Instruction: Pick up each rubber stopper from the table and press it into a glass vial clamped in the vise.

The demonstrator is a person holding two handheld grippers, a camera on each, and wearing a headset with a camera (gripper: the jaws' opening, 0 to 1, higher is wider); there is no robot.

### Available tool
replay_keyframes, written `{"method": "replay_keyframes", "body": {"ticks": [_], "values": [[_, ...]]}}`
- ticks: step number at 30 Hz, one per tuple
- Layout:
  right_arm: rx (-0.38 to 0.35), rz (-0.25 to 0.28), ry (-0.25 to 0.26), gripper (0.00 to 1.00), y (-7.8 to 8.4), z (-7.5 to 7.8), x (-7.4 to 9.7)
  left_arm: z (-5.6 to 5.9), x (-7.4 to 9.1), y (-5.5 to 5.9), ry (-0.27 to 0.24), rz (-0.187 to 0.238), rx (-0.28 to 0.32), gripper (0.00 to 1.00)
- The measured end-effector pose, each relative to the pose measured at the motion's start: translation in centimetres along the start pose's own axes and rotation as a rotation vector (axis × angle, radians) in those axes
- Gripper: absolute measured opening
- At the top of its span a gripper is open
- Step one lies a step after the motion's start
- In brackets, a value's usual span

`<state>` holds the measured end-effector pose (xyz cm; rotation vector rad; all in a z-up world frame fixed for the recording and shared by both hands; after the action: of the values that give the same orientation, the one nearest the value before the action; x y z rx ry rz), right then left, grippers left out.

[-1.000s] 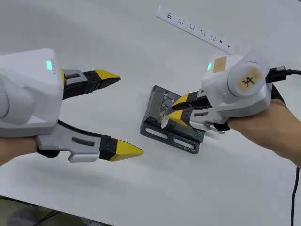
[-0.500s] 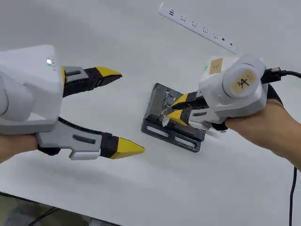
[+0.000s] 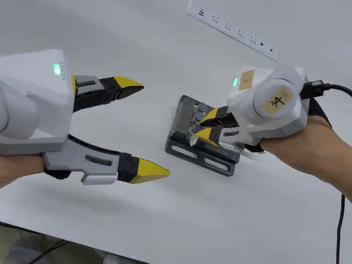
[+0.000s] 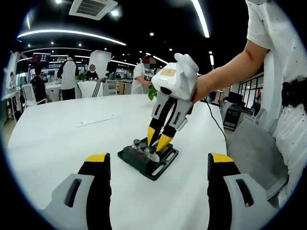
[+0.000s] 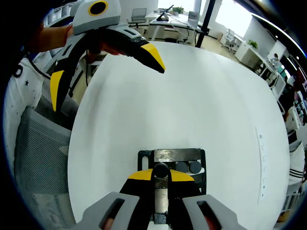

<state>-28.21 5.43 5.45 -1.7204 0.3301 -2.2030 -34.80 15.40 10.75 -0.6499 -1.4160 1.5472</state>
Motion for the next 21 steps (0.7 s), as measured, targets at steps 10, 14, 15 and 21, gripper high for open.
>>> {"method": "replay_keyframes", "body": {"ticks": [10,14,15,21], "values": [[0.007,0.006,-0.004,0.07,0.01,0.0,0.02,0.18,0.03,-0.16,-0.001,0.006,0.002,0.82],[0.004,0.007,-0.005,0.07,0.01,0.08,-0.03,0.27,0.13,-0.14,-0.003,0.004,0.001,0.82],[0.003,0.009,-0.007,0.08,-0.06,0.03,-0.02,0.28,0.18,-0.16,-0.004,0.004,0.001,0.82],[-0.013,0.026,-0.001,0.11,-0.4,0.18,0.51,0.27,0.4,-0.16,-0.007,0.004,0.0,0.81]]}}
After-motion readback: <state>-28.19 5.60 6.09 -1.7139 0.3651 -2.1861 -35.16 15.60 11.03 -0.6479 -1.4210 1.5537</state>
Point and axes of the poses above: the centre of the closed fingertips' face, and the gripper's own axes: x roughly backward along the fingers, z roughly to its right, y roughly out of its underside, the point moved 3 cm from there along x, roughly backward along the fingers, and after that the axes turned 10 degrees about y, right-handed, at the moved point
